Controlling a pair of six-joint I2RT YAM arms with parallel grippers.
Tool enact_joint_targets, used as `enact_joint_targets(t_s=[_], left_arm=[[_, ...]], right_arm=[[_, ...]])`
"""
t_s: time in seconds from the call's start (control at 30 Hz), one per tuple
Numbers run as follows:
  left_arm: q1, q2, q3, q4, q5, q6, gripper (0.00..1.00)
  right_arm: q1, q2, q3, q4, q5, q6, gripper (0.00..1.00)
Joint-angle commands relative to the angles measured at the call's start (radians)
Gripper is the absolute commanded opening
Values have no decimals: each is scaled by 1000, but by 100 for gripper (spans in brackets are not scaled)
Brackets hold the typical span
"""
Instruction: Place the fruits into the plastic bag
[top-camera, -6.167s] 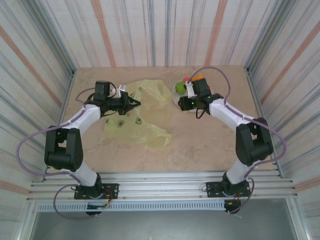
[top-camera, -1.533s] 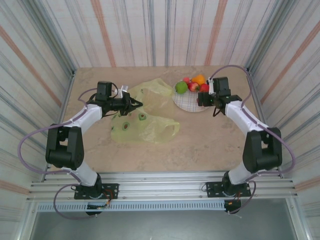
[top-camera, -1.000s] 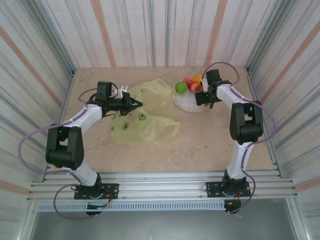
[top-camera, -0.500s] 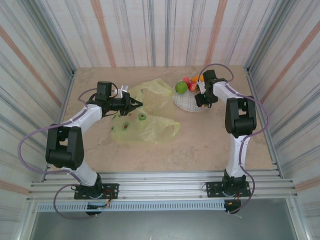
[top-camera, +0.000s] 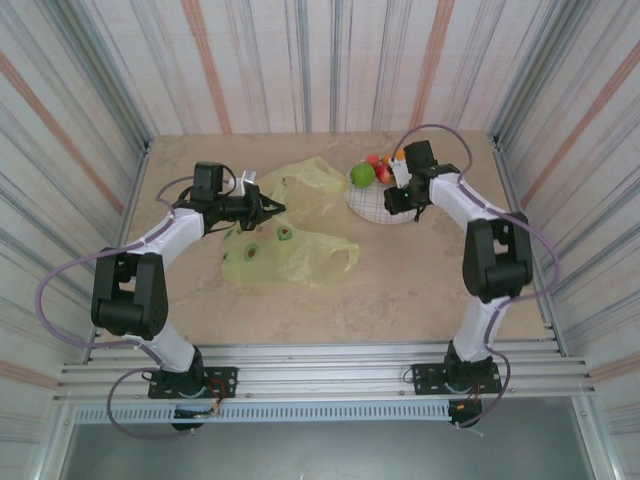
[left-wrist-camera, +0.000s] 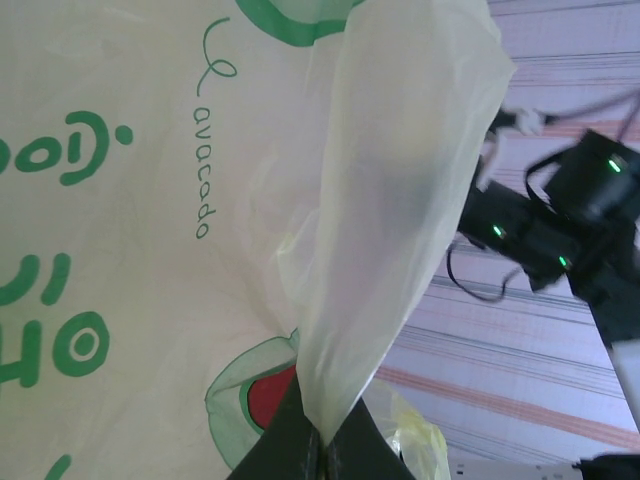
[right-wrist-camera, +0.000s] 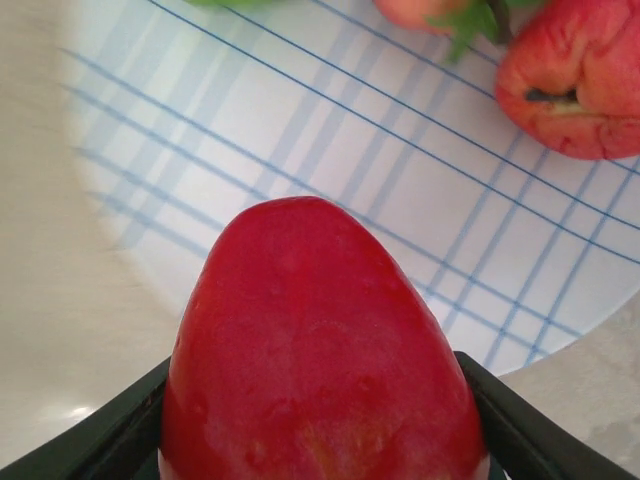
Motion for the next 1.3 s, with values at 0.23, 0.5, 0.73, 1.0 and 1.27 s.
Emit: enact_joint_targets(t_s=[0.23, 0.5, 0.73, 1.0, 1.27], left_arm=[[8, -18, 0, 20, 22, -12, 0], [-2, -18, 0, 20, 24, -12, 0], [-4, -22, -1, 21, 26, -11, 0], [-8, -24, -1, 20, 26, -12, 0], [-12, -24, -1, 20, 26, -13, 0]], right_arm=[[187, -209, -262, 258, -338, 169, 52], [308, -120, -280, 411, -397, 187, 51], [386, -23, -254, 496, -395, 196, 50], [456, 75, -210, 604, -370, 266, 50], [489, 139, -177, 698, -315, 389, 51]])
